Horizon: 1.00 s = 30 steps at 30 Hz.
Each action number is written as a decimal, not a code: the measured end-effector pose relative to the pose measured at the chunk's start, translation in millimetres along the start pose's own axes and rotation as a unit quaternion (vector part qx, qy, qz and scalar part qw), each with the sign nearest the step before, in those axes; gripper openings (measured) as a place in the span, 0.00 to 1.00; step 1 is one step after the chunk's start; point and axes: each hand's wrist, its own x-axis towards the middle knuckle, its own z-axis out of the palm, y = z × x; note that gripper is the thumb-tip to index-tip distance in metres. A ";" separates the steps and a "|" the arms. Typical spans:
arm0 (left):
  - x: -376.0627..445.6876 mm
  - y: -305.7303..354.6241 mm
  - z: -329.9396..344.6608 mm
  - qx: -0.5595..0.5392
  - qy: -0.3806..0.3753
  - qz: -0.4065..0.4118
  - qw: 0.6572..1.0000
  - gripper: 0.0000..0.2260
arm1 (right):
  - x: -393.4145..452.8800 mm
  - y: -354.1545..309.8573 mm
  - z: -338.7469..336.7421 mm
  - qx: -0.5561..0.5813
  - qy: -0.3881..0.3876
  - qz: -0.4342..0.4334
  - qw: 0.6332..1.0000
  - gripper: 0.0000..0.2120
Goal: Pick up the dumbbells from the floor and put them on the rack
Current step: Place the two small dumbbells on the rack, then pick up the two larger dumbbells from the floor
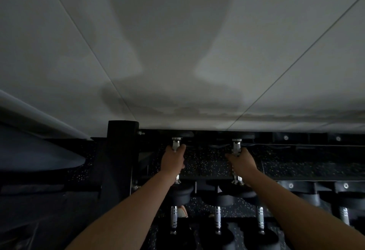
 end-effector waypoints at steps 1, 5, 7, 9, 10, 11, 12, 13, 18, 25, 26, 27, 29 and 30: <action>-1.0 0.3 -0.1 0.010 0.002 0.003 1.000 0.17 | 0.6 1.3 -0.3 -0.006 0.005 0.002 1.000 0.18; -9.5 1.0 0.2 0.074 0.017 0.013 0.997 0.21 | -3.2 0.6 -9.0 -0.031 0.005 0.006 0.999 0.22; -18.3 1.9 1.2 0.099 0.030 0.021 0.994 0.20 | -8.7 -2.6 -16.1 -0.044 0.002 -0.013 0.999 0.20; -31.9 1.9 2.9 0.131 0.048 0.039 0.989 0.20 | -17.7 -5.1 -22.1 -0.058 -0.009 -0.037 0.998 0.18; -39.5 0.9 3.9 0.146 0.054 0.052 0.986 0.21 | -23.7 -5.9 -24.9 -0.063 -0.018 -0.046 0.997 0.18; -47.4 0.2 4.6 0.160 0.056 0.065 0.983 0.22 | -30.0 -6.7 -27.4 -0.072 -0.027 -0.058 0.995 0.19; -56.3 0.1 4.3 0.171 0.056 0.076 0.981 0.23 | -36.6 -7.6 -29.7 -0.086 -0.035 -0.073 0.993 0.20; -64.6 0.0 3.2 0.177 0.057 0.084 0.979 0.24 | -43.5 -8.3 -31.9 -0.103 -0.045 -0.093 0.989 0.21; -114.7 -4.2 -7.8 0.175 0.083 0.155 0.969 0.15 | -84.9 -4.1 -39.1 -0.149 -0.058 -0.212 0.964 0.24; -200.7 -50.2 -48.2 0.109 0.177 0.180 0.961 0.19 | -160.2 15.3 -27.4 -0.175 -0.077 -0.335 0.922 0.25; -215.1 -61.5 -61.4 0.106 0.198 0.180 0.958 0.19 | -173.2 16.0 -20.5 -0.183 -0.086 -0.356 0.912 0.25; -226.3 -70.4 -71.9 0.111 0.212 0.182 0.954 0.18 | -182.5 15.4 -14.8 -0.185 -0.094 -0.369 0.906 0.25; -251.8 -94.4 -99.2 0.110 0.244 0.173 0.948 0.19 | -205.4 13.6 2.7 -0.188 -0.121 -0.396 0.890 0.23; -266.6 -108.9 -116.2 0.101 0.264 0.161 0.946 0.20 | -219.4 13.3 15.6 -0.189 -0.138 -0.416 0.879 0.22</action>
